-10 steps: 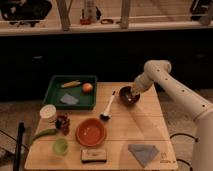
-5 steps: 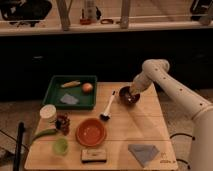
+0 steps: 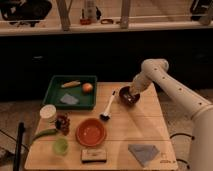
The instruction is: Place fork in purple bowl
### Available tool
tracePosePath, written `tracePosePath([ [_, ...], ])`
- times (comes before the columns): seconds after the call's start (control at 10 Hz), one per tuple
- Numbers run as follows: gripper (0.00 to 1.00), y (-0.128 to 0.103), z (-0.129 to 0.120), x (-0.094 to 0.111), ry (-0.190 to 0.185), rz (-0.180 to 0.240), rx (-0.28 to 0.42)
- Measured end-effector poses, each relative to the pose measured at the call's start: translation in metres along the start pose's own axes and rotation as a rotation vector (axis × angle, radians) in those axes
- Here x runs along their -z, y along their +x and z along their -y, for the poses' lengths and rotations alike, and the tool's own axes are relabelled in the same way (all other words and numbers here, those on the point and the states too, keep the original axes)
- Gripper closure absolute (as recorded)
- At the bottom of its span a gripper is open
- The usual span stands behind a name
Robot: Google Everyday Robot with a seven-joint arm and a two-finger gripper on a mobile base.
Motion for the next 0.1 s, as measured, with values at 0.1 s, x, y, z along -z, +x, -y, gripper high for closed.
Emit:
tracePosePath([
  [0.1, 0.20, -0.0003, 0.0002, 0.0004, 0.000, 0.000, 0.001],
])
